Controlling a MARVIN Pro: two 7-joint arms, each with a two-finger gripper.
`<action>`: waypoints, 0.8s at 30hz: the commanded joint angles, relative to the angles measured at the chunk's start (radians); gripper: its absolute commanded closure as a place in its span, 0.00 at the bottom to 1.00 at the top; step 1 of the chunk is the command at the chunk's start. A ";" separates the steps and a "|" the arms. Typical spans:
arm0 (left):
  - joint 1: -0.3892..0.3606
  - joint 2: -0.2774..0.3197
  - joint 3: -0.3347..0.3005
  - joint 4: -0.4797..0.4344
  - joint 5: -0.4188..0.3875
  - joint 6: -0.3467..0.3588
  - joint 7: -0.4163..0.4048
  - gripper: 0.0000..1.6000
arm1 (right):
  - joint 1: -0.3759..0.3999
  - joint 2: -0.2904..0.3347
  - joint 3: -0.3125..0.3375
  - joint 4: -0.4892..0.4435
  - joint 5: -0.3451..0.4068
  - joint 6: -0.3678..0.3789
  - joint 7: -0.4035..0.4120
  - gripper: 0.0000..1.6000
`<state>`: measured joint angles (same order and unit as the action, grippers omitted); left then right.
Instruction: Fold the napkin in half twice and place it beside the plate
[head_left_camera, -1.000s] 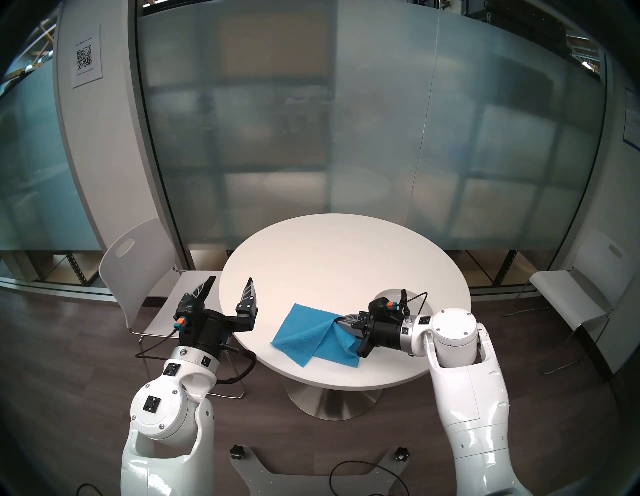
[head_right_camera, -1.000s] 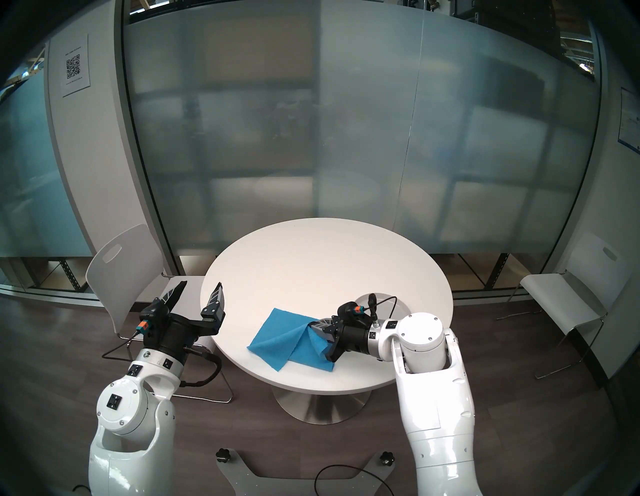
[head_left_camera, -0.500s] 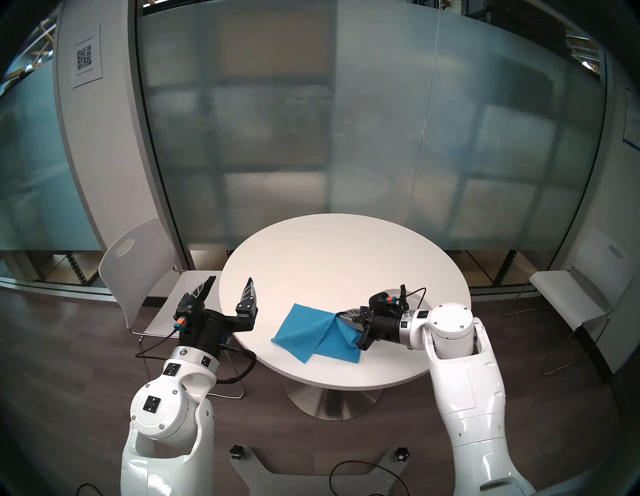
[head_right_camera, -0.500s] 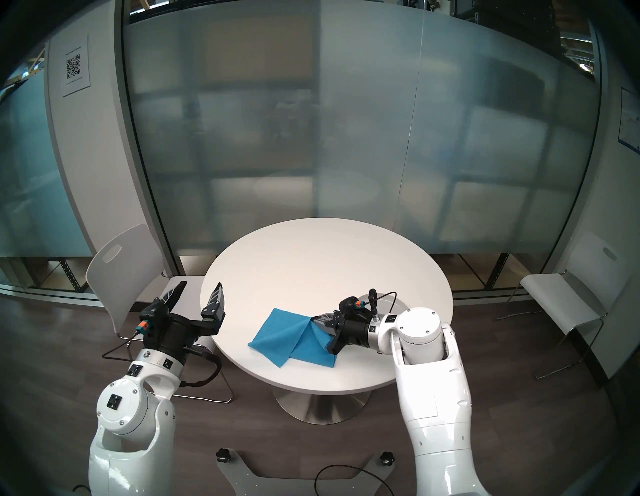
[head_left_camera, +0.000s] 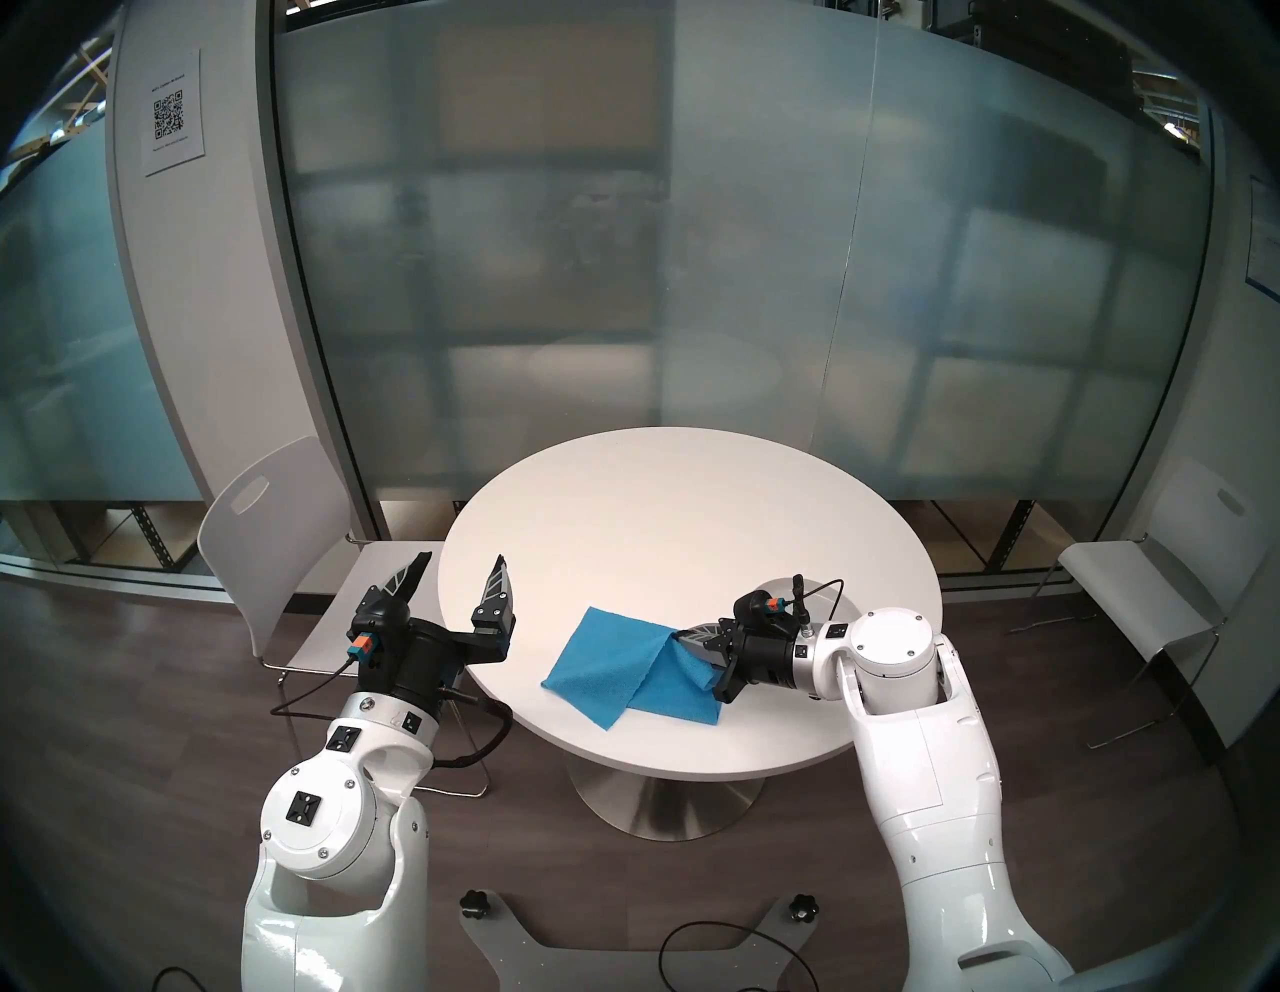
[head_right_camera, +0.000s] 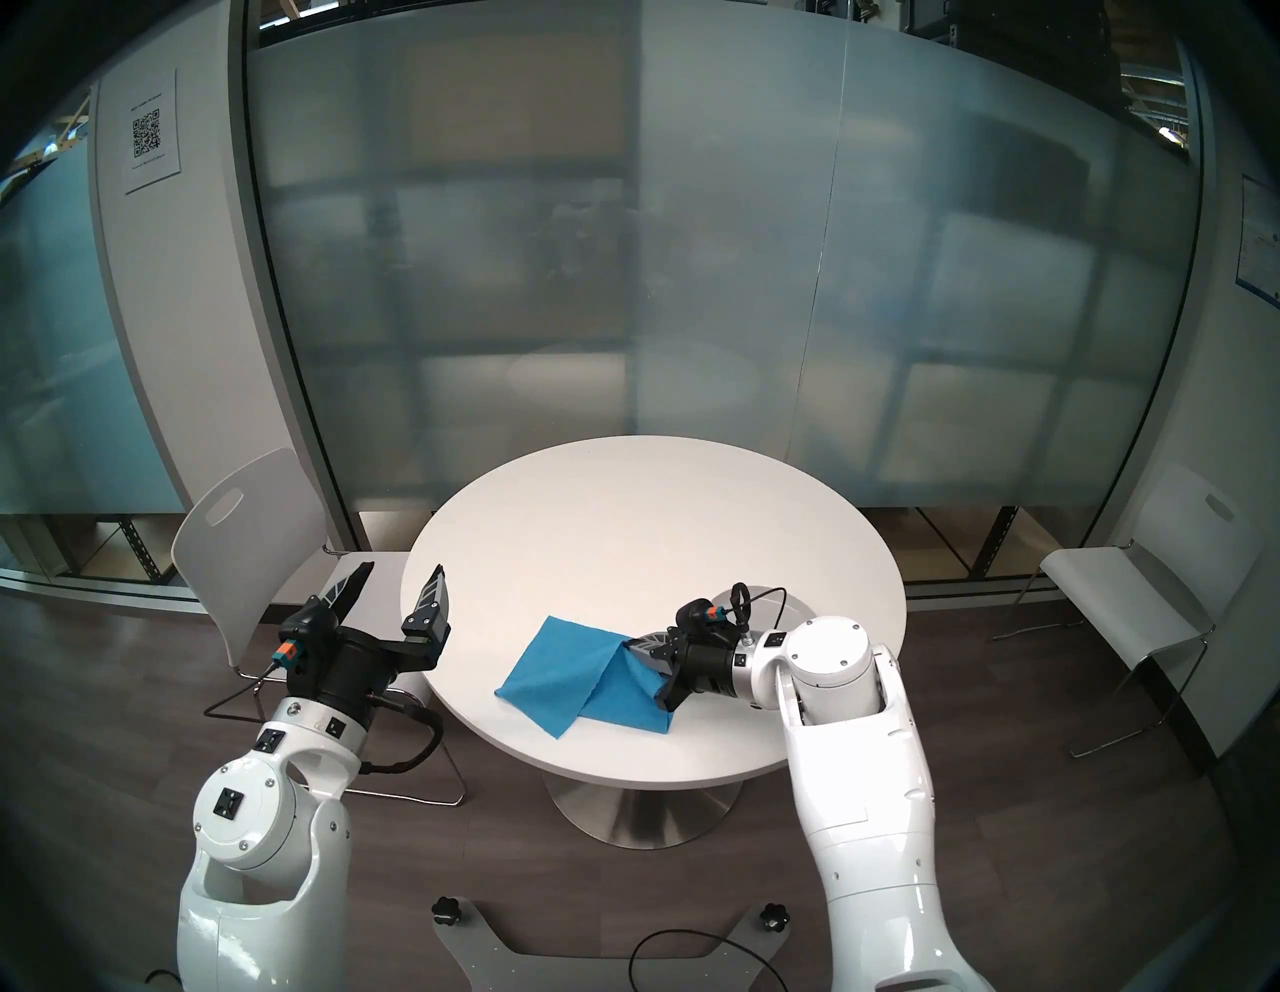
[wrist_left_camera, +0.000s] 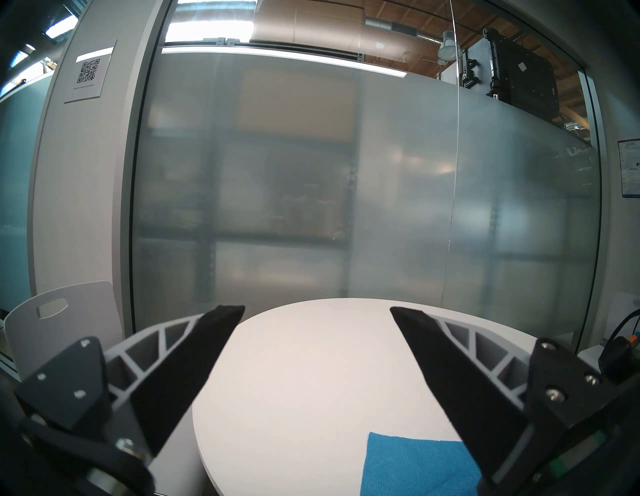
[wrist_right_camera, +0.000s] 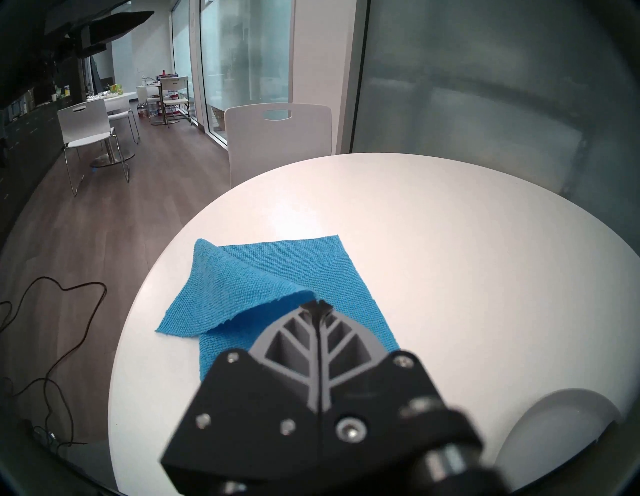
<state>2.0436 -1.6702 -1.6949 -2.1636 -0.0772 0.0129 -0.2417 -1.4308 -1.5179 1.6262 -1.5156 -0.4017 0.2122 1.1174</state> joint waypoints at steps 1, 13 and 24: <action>-0.001 0.000 0.000 -0.020 0.000 -0.002 0.000 0.00 | 0.037 0.005 -0.003 0.011 -0.008 -0.021 -0.014 0.91; -0.001 0.000 0.000 -0.019 0.000 -0.002 0.000 0.00 | 0.097 0.006 -0.008 0.111 -0.027 -0.064 -0.057 0.91; -0.001 0.000 0.000 -0.019 0.000 -0.003 0.000 0.00 | 0.164 0.008 -0.012 0.199 -0.038 -0.089 -0.083 0.89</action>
<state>2.0436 -1.6702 -1.6949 -2.1635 -0.0772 0.0128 -0.2417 -1.3389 -1.5066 1.6143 -1.3348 -0.4412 0.1425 1.0469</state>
